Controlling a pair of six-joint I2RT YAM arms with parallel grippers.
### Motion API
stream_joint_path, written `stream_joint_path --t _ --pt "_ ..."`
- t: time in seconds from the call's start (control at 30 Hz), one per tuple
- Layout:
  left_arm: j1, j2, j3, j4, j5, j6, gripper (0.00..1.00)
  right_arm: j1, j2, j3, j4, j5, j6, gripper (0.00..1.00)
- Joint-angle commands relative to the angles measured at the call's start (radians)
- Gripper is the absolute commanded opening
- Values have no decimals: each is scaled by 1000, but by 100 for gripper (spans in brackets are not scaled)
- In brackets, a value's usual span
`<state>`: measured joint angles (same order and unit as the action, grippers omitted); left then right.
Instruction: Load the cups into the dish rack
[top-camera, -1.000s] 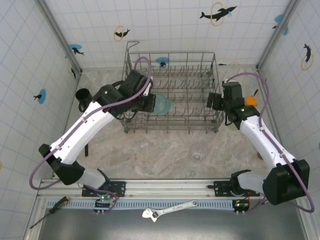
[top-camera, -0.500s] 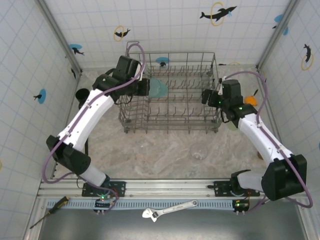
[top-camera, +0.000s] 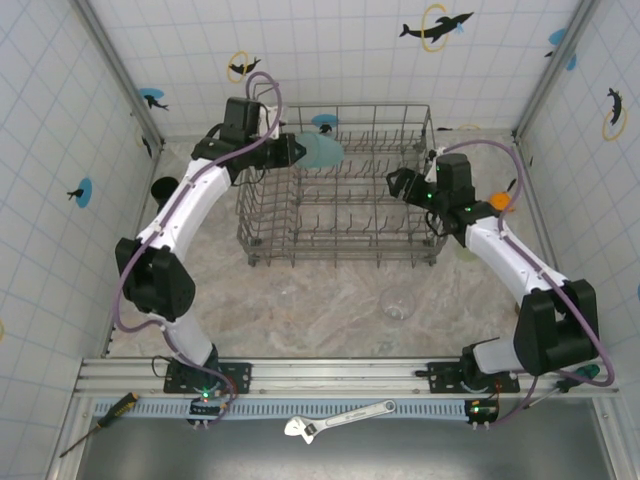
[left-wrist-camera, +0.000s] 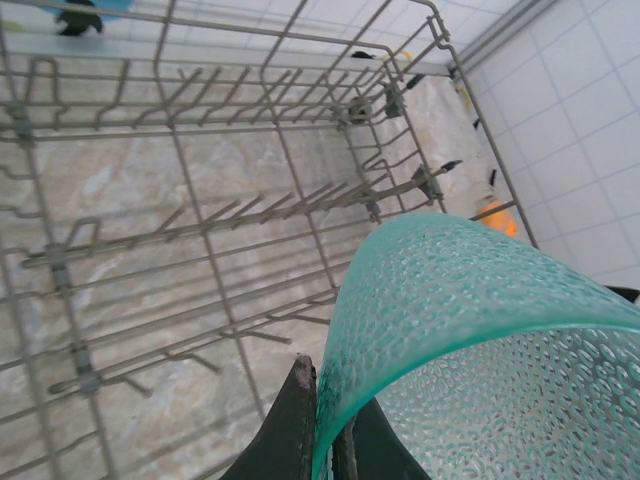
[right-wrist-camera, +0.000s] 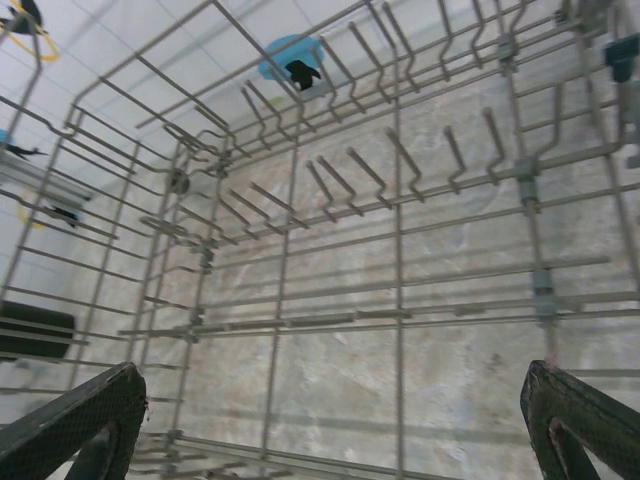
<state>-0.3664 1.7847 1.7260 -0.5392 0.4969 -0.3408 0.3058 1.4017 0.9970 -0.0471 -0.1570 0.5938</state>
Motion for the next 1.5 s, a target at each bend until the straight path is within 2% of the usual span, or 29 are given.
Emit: stream_joint_path --t 0.0,0.1,0.2,0.4,0.57,1.07,1.47 --pt "4 60 57 59 127 -21 0 12 31 40 139 -77 103 100" --pt "24 93 79 81 199 -55 0 21 51 38 201 -79 180 100" --pt "35 98 51 171 310 -90 0 32 62 21 280 -75 253 100" --pt "58 117 -11 306 366 -154 0 48 87 -31 485 -82 449 100" --pt "81 145 -46 471 458 -266 0 81 131 -14 561 -70 527 100" --pt "86 195 -63 647 504 -358 0 153 259 77 653 -19 656 100" --pt "86 182 -115 714 490 -397 0 204 317 107 772 38 766 100"
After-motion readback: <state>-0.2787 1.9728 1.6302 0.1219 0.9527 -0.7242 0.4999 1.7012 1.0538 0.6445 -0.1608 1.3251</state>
